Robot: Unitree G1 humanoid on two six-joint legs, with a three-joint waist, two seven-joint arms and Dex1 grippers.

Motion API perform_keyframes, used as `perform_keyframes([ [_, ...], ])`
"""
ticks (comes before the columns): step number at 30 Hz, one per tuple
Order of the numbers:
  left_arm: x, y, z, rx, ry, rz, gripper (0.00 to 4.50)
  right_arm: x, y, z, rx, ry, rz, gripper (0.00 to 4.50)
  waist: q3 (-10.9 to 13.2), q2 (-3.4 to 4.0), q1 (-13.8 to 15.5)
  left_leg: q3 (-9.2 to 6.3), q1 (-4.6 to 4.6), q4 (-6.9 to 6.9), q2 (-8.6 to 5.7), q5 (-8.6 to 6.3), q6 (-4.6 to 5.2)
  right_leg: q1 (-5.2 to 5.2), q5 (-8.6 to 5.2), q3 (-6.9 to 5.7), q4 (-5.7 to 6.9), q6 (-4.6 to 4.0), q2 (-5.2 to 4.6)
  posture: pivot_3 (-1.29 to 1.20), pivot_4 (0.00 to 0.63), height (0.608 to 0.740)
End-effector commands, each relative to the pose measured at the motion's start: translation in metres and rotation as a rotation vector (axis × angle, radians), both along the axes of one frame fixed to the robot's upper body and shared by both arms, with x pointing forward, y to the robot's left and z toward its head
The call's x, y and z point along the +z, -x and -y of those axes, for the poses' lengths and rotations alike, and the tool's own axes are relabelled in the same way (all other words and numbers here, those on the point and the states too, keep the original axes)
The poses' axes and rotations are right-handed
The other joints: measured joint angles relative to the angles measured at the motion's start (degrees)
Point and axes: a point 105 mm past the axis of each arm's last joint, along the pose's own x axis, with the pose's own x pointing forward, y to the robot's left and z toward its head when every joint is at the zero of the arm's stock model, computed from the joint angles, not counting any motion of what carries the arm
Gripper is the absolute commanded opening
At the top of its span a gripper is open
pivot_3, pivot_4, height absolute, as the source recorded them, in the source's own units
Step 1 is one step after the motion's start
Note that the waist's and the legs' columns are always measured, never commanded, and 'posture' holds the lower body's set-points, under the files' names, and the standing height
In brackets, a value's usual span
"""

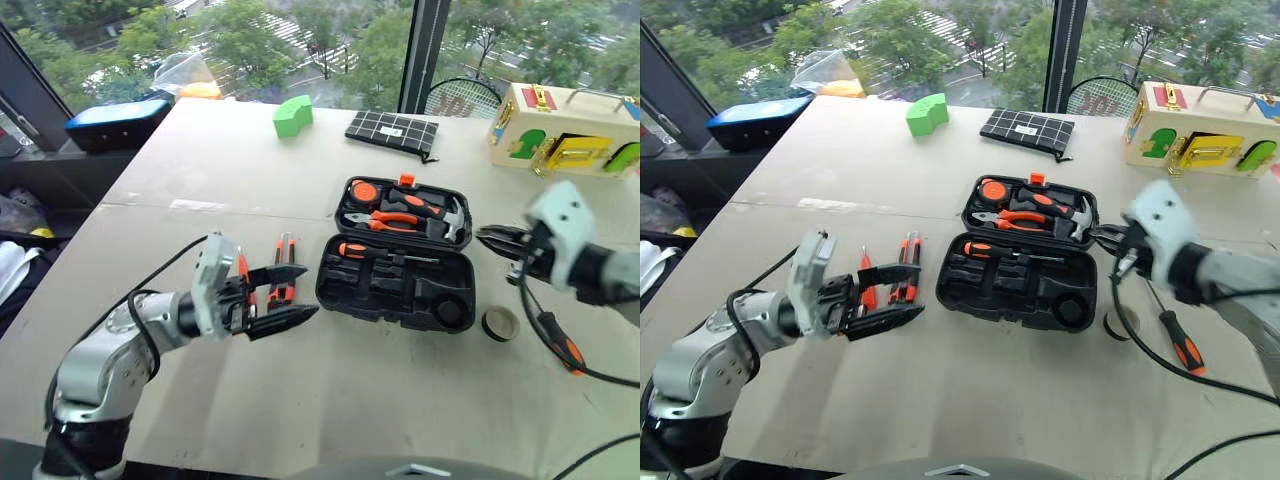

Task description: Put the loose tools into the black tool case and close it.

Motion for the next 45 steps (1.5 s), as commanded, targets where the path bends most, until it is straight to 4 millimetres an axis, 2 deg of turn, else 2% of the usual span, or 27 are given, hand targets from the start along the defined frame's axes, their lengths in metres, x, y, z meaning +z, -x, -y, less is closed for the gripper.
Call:
perform_keyframes([
  [1, 0.011, 0.012, 0.001, -0.020, -0.037, 0.097, 4.50, -0.005, -0.005, 0.020, -0.025, 0.048, -0.059, 0.09, 0.1, 0.03, 1.1, -0.06, -0.05, -0.01, 0.00, 0.00, 0.00, -0.02, 0.00, -0.09, -0.06, 0.00, -0.03, 0.00, 0.150, 0.740],
  [2, 0.011, 0.015, 0.002, -0.027, -0.042, 0.104, 4.50, -0.007, -0.003, 0.025, -0.025, 0.051, -0.077, 0.62, 0.1, 0.04, 1.3, -0.08, -0.10, -0.04, 0.00, 0.00, 0.00, -0.02, 0.00, -0.13, -0.11, 0.00, -0.15, 0.00, 0.150, 0.740],
  [4, 0.011, 0.023, 0.006, -0.057, -0.047, 0.112, 4.50, -0.006, 0.000, 0.037, -0.074, 0.035, -0.099, 1.38, 0.1, 0.02, 1.6, -0.04, -0.13, -0.04, -0.02, 0.00, 0.00, 0.00, 0.00, -0.12, -0.21, 0.01, -0.23, 0.00, 0.150, 0.740],
  [6, 0.014, 0.031, 0.012, -0.093, -0.039, 0.112, 4.50, -0.008, 0.004, 0.056, -0.163, 0.056, -0.110, 2.42, 0.1, 0.05, 1.5, -0.02, -0.17, -0.04, -0.04, 0.00, 0.00, 0.04, 0.01, -0.08, -0.28, 0.02, -0.30, 0.00, 0.150, 0.740],
  [7, 0.017, 0.036, 0.019, -0.132, -0.028, 0.113, 4.50, -0.014, 0.015, 0.069, -0.218, 0.071, -0.163, 2.69, 0.1, 0.05, 1.6, -0.01, -0.15, -0.04, -0.05, 0.00, 0.00, 0.05, 0.02, -0.06, -0.27, 0.03, -0.32, 0.00, 0.150, 0.740],
  [8, 0.022, 0.039, 0.027, -0.173, -0.017, 0.119, 4.50, -0.024, 0.033, 0.081, -0.266, 0.077, -0.245, 3.28, 0.1, 0.05, 1.7, 0.03, -0.16, -0.02, -0.06, 0.00, 0.00, 0.06, 0.02, -0.08, -0.27, 0.03, -0.33, 0.00, 0.150, 0.740],
  [10, 0.028, 0.043, 0.035, -0.224, -0.008, 0.128, 4.50, -0.036, 0.057, 0.093, -0.335, 0.079, -0.344, 3.28, 0.0, -0.02, 2.4, -0.06, -0.17, -0.03, -0.12, 0.00, 0.00, 0.14, 0.01, -0.22, -0.37, 0.02, -0.38, 0.00, 0.150, 0.740],
  [13, 0.031, 0.044, 0.041, -0.277, -0.017, 0.133, 4.50, -0.055, 0.074, 0.105, -0.457, 0.087, -0.417, 3.28, 0.0, 0.13, 1.4, 0.01, -0.02, -0.01, -0.14, 0.00, 0.00, 0.32, 0.02, -0.15, -0.39, 0.04, -0.26, 0.00, 0.150, 0.740],
  [18, 0.033, 0.043, 0.047, -0.330, -0.029, 0.140, 4.50, -0.082, 0.074, 0.117, -0.573, 0.084, -0.468, 3.28, 0.1, 0.18, -0.3, 0.12, 0.18, 0.02, -0.01, 0.00, 0.00, 0.37, -0.06, 0.12, -0.33, -0.13, 0.06, 0.00, 0.150, 0.740],
  [21, 0.036, 0.039, 0.048, -0.345, -0.035, 0.152, 4.50, -0.096, 0.074, 0.123, -0.597, 0.098, -0.493, 2.52, 0.1, 0.18, -0.1, 0.08, 0.15, 0.01, -0.04, 0.00, 0.00, 0.35, -0.04, 0.08, -0.34, -0.06, 0.07, 0.00, 0.150, 0.740],
  [25, 0.036, 0.035, 0.048, -0.349, -0.039, 0.157, 4.50, -0.097, 0.071, 0.126, -0.599, 0.101, -0.471, 0.56, 0.1, 0.13, 0.1, 0.04, 0.06, 0.00, -0.05, 0.00, 0.00, 0.33, 0.01, 0.03, -0.42, 0.03, 0.07, 0.00, 0.150, 0.740],
  [26, 0.035, 0.034, 0.047, -0.344, -0.038, 0.158, 4.50, -0.092, 0.069, 0.128, -0.599, 0.099, -0.454, 0.36, 0.1, 0.11, 0.0, 0.03, 0.05, 0.00, -0.05, 0.00, 0.00, 0.33, 0.01, 0.02, -0.42, 0.04, 0.07, 0.00, 0.150, 0.740],
  [29, 0.033, 0.031, 0.045, -0.315, -0.035, 0.155, 4.50, -0.069, 0.061, 0.128, -0.577, 0.074, -0.369, 0.36, 0.2, 0.18, 0.0, 0.04, 0.05, 0.00, -0.05, 0.00, 0.00, 0.33, 0.01, 0.04, -0.42, 0.04, 0.07, 0.00, 0.150, 0.740],
  [30, 0.033, 0.030, 0.044, -0.298, -0.030, 0.151, 4.50, -0.059, 0.055, 0.124, -0.547, 0.054, -0.324, 0.36, 0.2, 0.22, -0.1, 0.04, 0.05, 0.00, -0.05, 0.00, 0.00, 0.33, 0.01, 0.04, -0.42, 0.04, 0.07, 0.00, 0.150, 0.740],
  [31, 0.034, 0.024, 0.042, -0.239, -0.006, 0.150, 4.50, -0.043, 0.046, 0.111, -0.465, 0.025, -0.253, 0.36, 0.2, 0.24, -0.1, 0.07, 0.07, 0.00, -0.05, 0.00, 0.00, 0.33, 0.02, 0.06, -0.42, 0.04, 0.07, 0.00, 0.150, 0.740],
  [33, 0.035, 0.005, 0.034, -0.053, 0.047, 0.176, 4.50, -0.012, 0.030, 0.069, -0.223, -0.007, -0.109, 0.36, 0.3, 0.39, -0.6, 0.09, 0.10, 0.01, -0.04, 0.00, 0.00, 0.34, 0.02, 0.09, -0.43, 0.05, 0.07, 0.00, 0.150, 0.740],
  [34, 0.035, -0.004, 0.028, 0.042, 0.061, 0.202, 4.50, -0.003, 0.024, 0.050, -0.123, -0.015, -0.062, 0.36, 0.4, 0.47, -1.1, 0.17, 0.19, 0.01, -0.01, 0.00, 0.00, 0.37, 0.04, 0.24, -0.42, 0.07, 0.07, 0.00, 0.150, 0.740],
  [35, 0.031, -0.005, 0.021, 0.092, 0.056, 0.209, 4.50, -0.003, 0.015, 0.031, -0.038, 0.009, -0.038, 0.36, 0.4, 0.38, -1.2, 0.18, 0.21, 0.01, -0.02, 0.00, 0.00, 0.37, 0.07, 0.29, -0.42, 0.12, 0.08, 0.00, 0.150, 0.740],
  [38, 0.021, 0.000, 0.007, 0.127, 0.036, 0.181, 4.50, -0.012, -0.002, -0.004, 0.135, 0.103, -0.008, 0.36, 0.2, -0.03, -1.1, -0.02, 0.19, -0.05, 0.07, 0.00, 0.00, 0.36, 0.06, 0.04, -0.40, 0.08, 0.18, 0.00, 0.150, 0.740],
  [41, 0.013, 0.008, -0.008, 0.146, 0.037, 0.098, 4.50, -0.023, -0.021, -0.030, 0.261, 0.169, -0.003, 0.36, 0.3, 0.03, -0.2, -0.10, -0.04, -0.10, 0.02, -0.01, -0.01, 0.14, 0.05, -0.11, -0.47, 0.06, 0.04, 0.00, 0.150, 0.740],
  [43, 0.010, 0.011, -0.017, 0.173, 0.022, 0.076, 4.50, -0.038, -0.027, -0.040, 0.358, 0.265, -0.035, 0.36, 0.4, 0.16, -0.2, -0.05, -0.10, -0.10, -0.01, -0.01, -0.01, 0.02, 0.07, 0.11, -0.41, 0.08, -0.03, 0.00, 0.150, 0.740],
  [45, 0.011, 0.013, -0.018, 0.182, 0.020, 0.070, 4.50, -0.048, -0.029, -0.041, 0.414, 0.324, -0.060, 0.36, 0.4, 0.18, 0.3, -0.05, -0.07, -0.08, -0.03, -0.01, -0.01, 0.00, 0.07, 0.10, -0.42, 0.08, -0.16, 0.00, 0.150, 0.740],
])
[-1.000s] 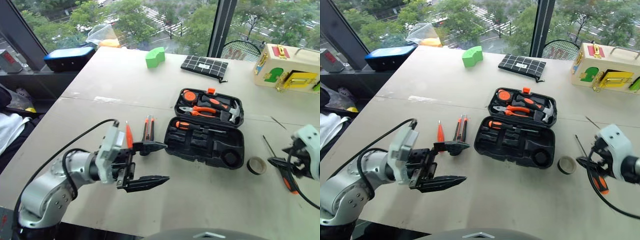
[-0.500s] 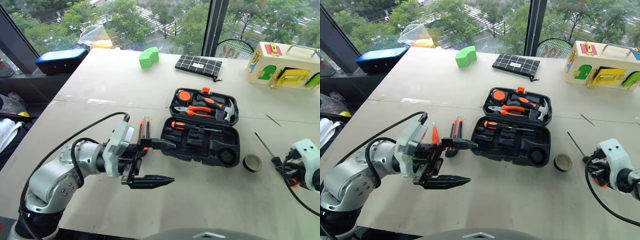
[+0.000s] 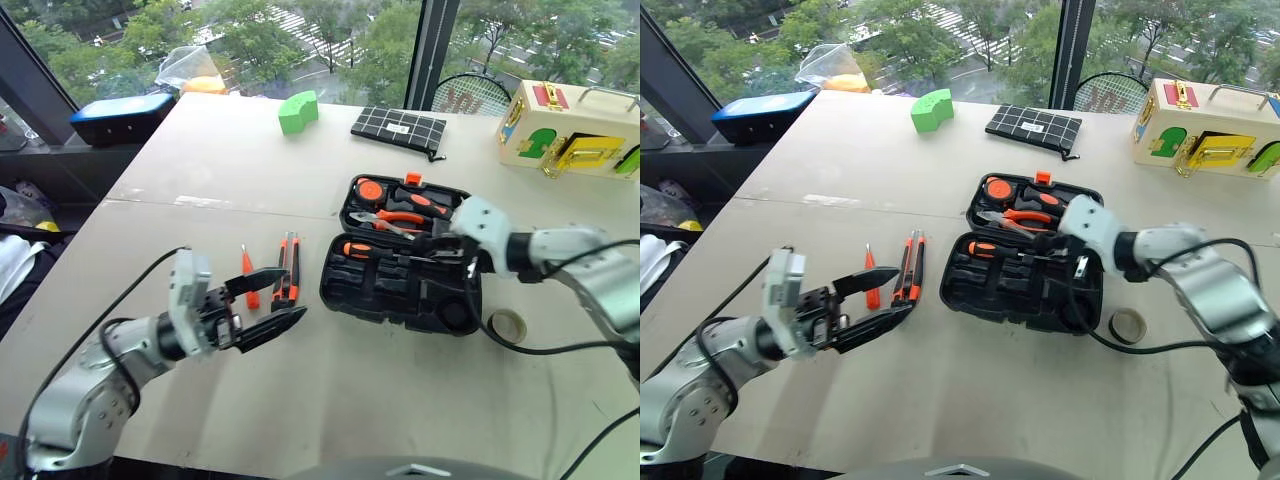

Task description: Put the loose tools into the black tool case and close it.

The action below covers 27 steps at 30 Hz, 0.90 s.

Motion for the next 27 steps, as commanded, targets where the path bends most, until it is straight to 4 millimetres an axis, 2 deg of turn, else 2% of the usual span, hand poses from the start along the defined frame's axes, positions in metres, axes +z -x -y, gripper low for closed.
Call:
perform_keyframes([
  [1, 0.010, 0.005, -0.002, -0.001, 0.008, 0.022, 4.50, -0.013, -0.003, -0.002, 0.115, 0.127, 0.000, 0.36, 0.0, -0.02, 0.5, 0.00, -0.01, 0.01, 0.00, 0.00, 0.00, 0.02, 0.00, -0.08, -0.01, 0.00, -0.07, 0.00, 0.150, 0.740],
  [7, 0.013, 0.010, 0.007, -0.002, 0.015, 0.018, 4.50, -0.034, -0.007, 0.009, 0.133, 0.231, -0.101, 0.36, 0.0, -0.10, 0.0, 0.01, 0.06, 0.04, -0.08, 0.00, 0.00, 0.03, 0.02, -0.06, 0.07, 0.02, -0.32, 0.00, 0.150, 0.740],
  [12, 0.013, 0.011, 0.010, 0.002, 0.015, 0.017, 4.50, -0.042, -0.014, 0.021, 0.084, 0.272, -0.131, 0.36, -0.1, -0.21, 0.0, -0.03, 0.10, 0.04, -0.08, 0.00, 0.00, 0.04, 0.01, -0.11, 0.14, 0.01, -0.31, 0.00, 0.150, 0.740],
  [16, 0.013, 0.008, 0.007, 0.004, 0.011, 0.018, 4.50, -0.048, -0.012, 0.026, 0.088, 0.294, -0.193, 0.36, -0.2, -0.31, -0.1, -0.01, 0.17, 0.05, -0.08, 0.00, 0.00, 0.04, 0.01, -0.09, 0.22, 0.00, -0.31, 0.00, 0.150, 0.740],
  [18, 0.012, 0.008, 0.007, 0.000, 0.010, 0.015, 4.50, -0.047, -0.009, 0.023, 0.108, 0.281, -0.213, 1.36, -0.2, -0.32, 0.0, -0.02, 0.18, 0.06, -0.08, 0.00, 0.00, 0.04, 0.00, -0.11, 0.25, 0.00, -0.30, 0.00, 0.150, 0.740],
  [21, 0.012, 0.009, 0.006, -0.002, 0.010, 0.013, 4.50, -0.036, -0.010, 0.018, 0.120, 0.219, -0.178, 2.37, -0.2, -0.32, 0.0, -0.02, 0.16, 0.06, -0.09, 0.00, 0.00, 0.04, 0.00, -0.10, 0.25, -0.01, -0.32, 0.00, 0.150, 0.740],
  [22, 0.012, 0.009, 0.006, -0.002, 0.010, 0.013, 4.50, -0.033, -0.009, 0.017, 0.121, 0.197, -0.182, 2.97, -0.2, -0.33, 0.0, -0.03, 0.15, 0.04, -0.09, 0.00, 0.00, 0.03, 0.00, -0.11, 0.24, -0.01, -0.32, 0.00, 0.150, 0.740],
  [23, 0.012, 0.009, 0.005, 0.000, 0.009, 0.012, 4.50, -0.027, -0.005, 0.016, 0.138, 0.160, -0.191, 3.09, -0.2, -0.33, -0.1, -0.03, 0.16, 0.03, -0.08, 0.00, 0.00, 0.03, 0.00, -0.12, 0.25, -0.01, -0.31, 0.00, 0.150, 0.740],
  [27, 0.011, 0.009, 0.005, 0.006, 0.007, 0.007, 4.50, -0.004, 0.000, 0.011, 0.150, 0.002, -0.172, 3.09, -0.1, -0.26, -0.2, -0.08, 0.16, -0.04, -0.04, 0.00, 0.00, 0.04, -0.01, -0.15, 0.25, -0.02, -0.21, 0.00, 0.150, 0.740],
])
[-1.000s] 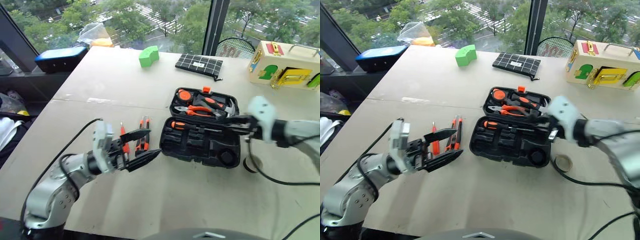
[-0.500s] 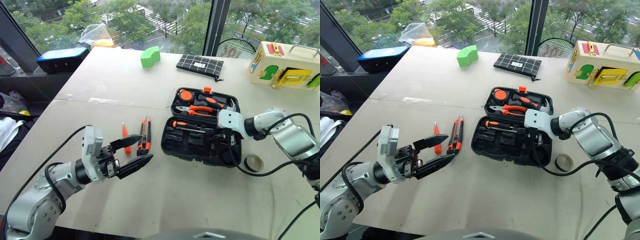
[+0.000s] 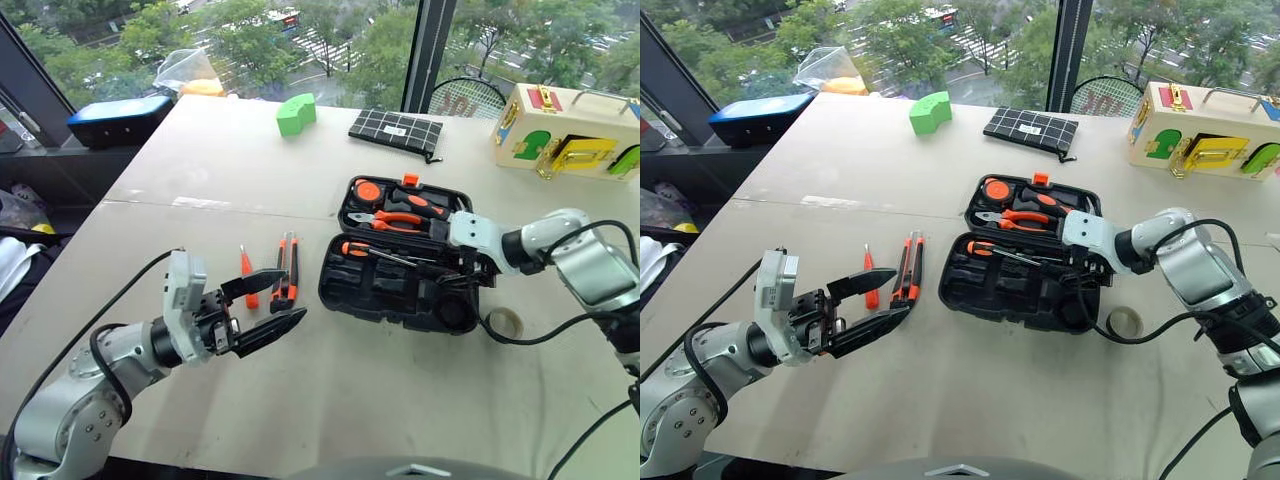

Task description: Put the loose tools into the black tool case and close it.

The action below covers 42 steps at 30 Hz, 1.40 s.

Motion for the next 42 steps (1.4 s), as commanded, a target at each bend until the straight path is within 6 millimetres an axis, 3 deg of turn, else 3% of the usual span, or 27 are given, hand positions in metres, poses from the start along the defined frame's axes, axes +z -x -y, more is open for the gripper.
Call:
perform_keyframes([
  [1, 0.005, 0.002, 0.000, -0.003, -0.001, 0.020, 4.50, 0.027, 0.005, -0.011, 0.006, -0.179, 0.031, 2.85, 0.1, 0.11, -0.1, 0.00, -0.01, -0.01, 0.01, 0.00, 0.00, -0.01, 0.00, 0.01, 0.00, 0.00, 0.00, 0.00, 0.150, 0.740],
  [3, 0.004, 0.002, -0.001, 0.009, 0.001, 0.021, 4.50, 0.037, 0.007, -0.015, -0.020, -0.291, 0.037, 2.33, 0.1, 0.17, -0.1, 0.03, -0.03, -0.01, 0.01, 0.00, 0.00, -0.02, 0.00, 0.04, 0.01, 0.00, 0.01, 0.00, 0.150, 0.740],
  [4, 0.004, 0.002, -0.001, 0.015, 0.001, 0.019, 4.50, 0.039, 0.008, -0.017, -0.046, -0.341, 0.050, 1.86, 0.1, 0.21, 0.0, 0.02, -0.03, -0.01, 0.01, 0.00, 0.00, -0.02, 0.00, 0.04, 0.01, 0.00, 0.00, 0.00, 0.150, 0.740],
  [6, 0.002, 0.002, -0.003, 0.024, -0.001, 0.014, 4.50, 0.035, 0.006, -0.019, -0.097, -0.387, 0.090, 1.33, 0.1, 0.08, 0.1, 0.02, -0.04, 0.00, -0.01, 0.00, 0.00, -0.01, 0.01, 0.04, -0.01, 0.01, -0.03, 0.00, 0.150, 0.740],
  [7, 0.000, 0.003, -0.004, 0.031, -0.002, 0.010, 4.50, 0.030, 0.003, -0.018, -0.144, -0.398, 0.117, 0.76, 0.0, 0.05, 0.1, 0.01, -0.05, 0.00, 0.00, 0.00, 0.00, -0.01, 0.01, 0.03, -0.03, 0.01, -0.03, 0.00, 0.150, 0.740],
  [9, -0.002, 0.002, -0.007, 0.051, -0.003, 0.004, 4.50, 0.016, 0.001, -0.018, -0.209, -0.392, 0.134, 0.03, 0.0, 0.04, 0.1, 0.03, -0.06, 0.01, -0.01, 0.00, 0.00, -0.02, 0.01, 0.03, -0.03, 0.02, -0.04, 0.00, 0.150, 0.740],
  [15, -0.009, 0.002, -0.012, 0.084, -0.001, -0.006, 4.50, -0.068, 0.020, -0.021, -0.201, -0.145, 0.059, 0.03, -0.1, 0.17, -0.2, 0.09, 0.05, 0.00, -0.05, 0.00, 0.00, -0.03, 0.00, 0.08, 0.02, 0.01, -0.08, 0.00, 0.150, 0.740],
  [18, -0.011, 0.001, -0.013, 0.089, -0.003, -0.005, 4.50, -0.085, 0.026, -0.022, -0.147, -0.089, 0.048, 0.03, -0.4, -0.19, -0.3, 0.12, 0.26, -0.01, 0.03, -0.01, -0.01, 0.12, -0.06, 0.08, 0.03, -0.13, 0.16, 0.00, 0.150, 0.740],
  [24, -0.017, 0.001, -0.022, 0.127, -0.002, -0.013, 4.50, -0.072, 0.020, -0.020, -0.147, -0.133, 0.077, 0.03, -0.3, -0.18, 0.0, 0.23, 0.66, -0.02, 0.13, -0.01, -0.01, 0.47, -0.15, 0.33, 0.04, -0.30, -0.24, 0.00, 0.150, 0.740],
  [26, -0.017, 0.001, -0.022, 0.137, 0.008, -0.013, 4.50, -0.052, 0.016, -0.026, -0.138, -0.239, 0.118, 0.03, -0.3, -0.17, 0.1, 0.23, 0.65, -0.02, 0.10, -0.01, -0.01, 0.46, -0.15, 0.32, 0.02, -0.30, -0.33, 0.00, 0.150, 0.740],
  [30, -0.018, 0.000, -0.020, 0.138, 0.018, -0.011, 4.50, 0.007, 0.016, -0.041, -0.161, -0.571, 0.135, 0.03, -0.2, -0.08, 0.1, -0.01, 0.32, -0.03, 0.10, -0.01, -0.02, 0.32, -0.14, 0.19, 0.02, -0.30, -0.37, 0.00, 0.150, 0.740],
  [32, -0.018, -0.001, -0.020, 0.138, 0.019, -0.011, 4.50, 0.017, 0.015, -0.041, -0.167, -0.599, 0.153, 0.03, 0.0, 0.30, 0.1, -0.01, 0.03, -0.03, 0.07, -0.01, -0.02, 0.04, -0.13, 0.15, 0.01, -0.29, -0.40, 0.00, 0.150, 0.740],
  [37, -0.019, -0.002, -0.020, 0.135, 0.023, -0.009, 4.50, 0.013, 0.000, -0.032, -0.250, -0.494, 0.200, 0.03, 0.0, 0.30, 0.0, 0.01, -0.05, -0.26, -0.02, -0.01, -0.01, -0.06, -0.03, 0.01, -0.19, -0.11, -0.43, 0.00, 0.150, 0.740],
  [40, -0.019, -0.003, -0.020, 0.131, 0.026, -0.008, 4.50, -0.003, -0.017, -0.020, -0.288, -0.328, 0.239, 0.03, 0.1, 0.33, 0.0, 0.06, -0.05, -0.27, -0.05, 0.00, -0.01, -0.08, -0.04, 0.04, -0.23, -0.13, -0.31, 0.00, 0.150, 0.740],
  [42, -0.019, -0.002, -0.020, 0.128, 0.024, -0.008, 4.50, -0.015, -0.016, -0.017, -0.247, -0.239, 0.234, 0.03, 0.1, 0.32, 0.0, 0.11, -0.04, -0.24, -0.08, 0.00, -0.01, -0.08, -0.11, 0.08, -0.23, -0.26, -0.28, 0.00, 0.150, 0.740],
])
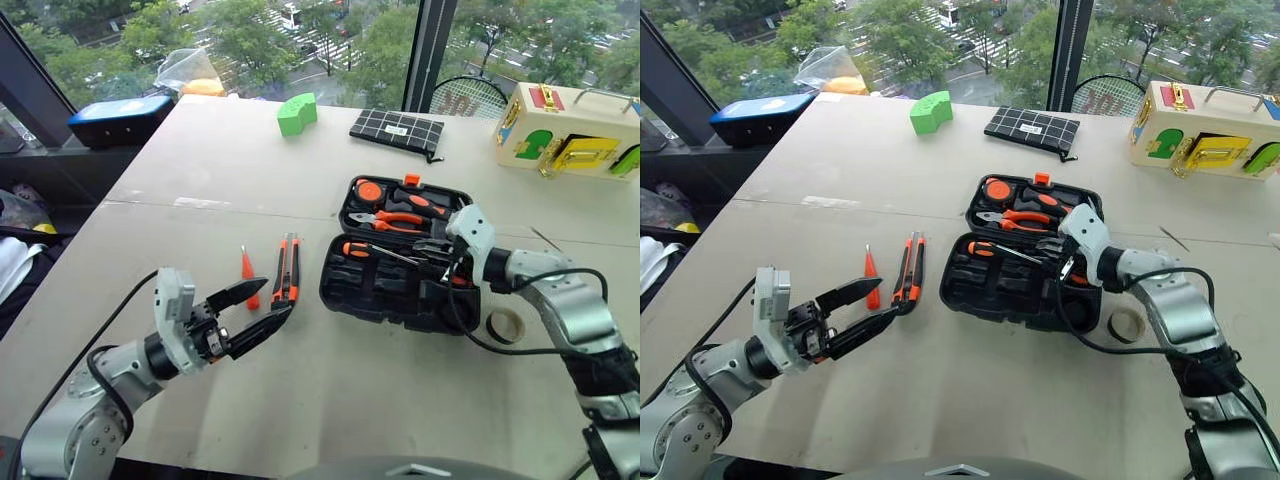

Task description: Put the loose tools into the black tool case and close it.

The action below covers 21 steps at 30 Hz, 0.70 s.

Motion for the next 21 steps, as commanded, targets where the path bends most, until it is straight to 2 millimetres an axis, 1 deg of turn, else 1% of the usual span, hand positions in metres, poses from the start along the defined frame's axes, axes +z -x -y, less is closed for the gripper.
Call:
perform_keyframes([
  [1, 0.004, 0.001, 0.000, -0.011, 0.001, 0.028, 4.50, -0.013, -0.001, 0.005, 0.048, 0.140, 0.018, 0.03, 0.0, -0.03, 0.1, 0.01, 0.00, 0.00, -0.01, 0.00, 0.00, 0.00, 0.00, -0.01, -0.01, 0.00, 0.00, 0.00, 0.150, 0.740],
  [3, 0.005, 0.001, 0.000, -0.012, -0.001, 0.028, 4.50, -0.017, 0.005, 0.002, 0.111, 0.152, 0.002, 0.03, -0.1, -0.11, 0.0, -0.01, -0.01, -0.01, -0.01, 0.00, 0.00, 0.01, 0.03, -0.03, -0.05, 0.06, 0.01, 0.00, 0.150, 0.740],
  [7, 0.004, 0.002, -0.001, -0.009, -0.004, 0.027, 4.50, -0.017, 0.013, -0.004, 0.189, 0.138, -0.023, 0.03, -0.1, -0.16, 0.0, -0.04, -0.01, -0.01, 0.02, 0.00, 0.00, 0.02, 0.11, -0.05, -0.04, 0.20, 0.05, 0.00, 0.150, 0.740],
  [9, 0.004, 0.003, -0.001, -0.008, -0.004, 0.024, 4.50, -0.016, 0.012, -0.003, 0.183, 0.146, -0.013, 0.03, -0.1, -0.16, 0.0, -0.05, -0.01, -0.02, 0.02, 0.00, 0.00, 0.03, 0.10, -0.05, -0.05, 0.20, 0.05, 0.00, 0.150, 0.740],
  [13, 0.003, 0.005, 0.002, -0.010, -0.001, 0.018, 4.50, -0.012, 0.004, 0.004, 0.113, 0.132, 0.031, 0.03, -0.1, -0.17, 0.0, -0.06, -0.01, -0.03, 0.02, 0.00, 0.00, 0.03, 0.11, -0.06, -0.06, 0.20, 0.04, 0.00, 0.150, 0.740],
  [15, 0.002, 0.006, 0.002, -0.010, 0.000, 0.016, 4.50, -0.003, 0.000, 0.005, 0.075, 0.079, 0.072, 0.03, -0.1, -0.18, 0.0, -0.07, -0.01, -0.03, 0.02, 0.00, 0.00, 0.03, 0.11, -0.07, -0.05, 0.20, 0.04, 0.00, 0.150, 0.740],
  [16, 0.002, 0.006, 0.002, -0.010, 0.000, 0.015, 4.50, 0.006, 0.001, 0.003, 0.073, 0.019, 0.092, 0.03, -0.1, -0.17, 0.0, -0.06, -0.01, -0.02, 0.02, 0.00, 0.00, 0.03, 0.11, -0.07, -0.05, 0.20, 0.05, 0.00, 0.150, 0.740],
  [18, 0.001, 0.006, 0.001, -0.007, 0.001, 0.015, 4.50, 0.023, 0.005, 0.001, 0.057, -0.113, 0.110, 0.03, -0.1, -0.16, 0.1, -0.04, -0.01, -0.02, 0.02, 0.00, 0.00, 0.04, 0.11, -0.04, -0.05, 0.20, 0.04, 0.00, 0.150, 0.740],
  [19, 0.001, 0.006, 0.001, -0.006, 0.002, 0.015, 4.50, 0.031, 0.011, 0.001, 0.051, -0.192, 0.112, 0.03, -0.1, -0.14, 0.1, -0.05, -0.03, -0.02, 0.02, 0.00, 0.00, 0.05, 0.11, -0.04, -0.05, 0.21, 0.03, 0.00, 0.150, 0.740],
  [21, 0.001, 0.006, 0.001, -0.005, 0.004, 0.015, 4.50, 0.038, 0.018, 0.002, 0.044, -0.266, 0.110, 0.03, -0.1, -0.13, 0.1, -0.08, -0.06, -0.02, 0.02, 0.00, 0.00, 0.06, 0.12, -0.07, -0.06, 0.22, 0.03, 0.00, 0.150, 0.740],
])
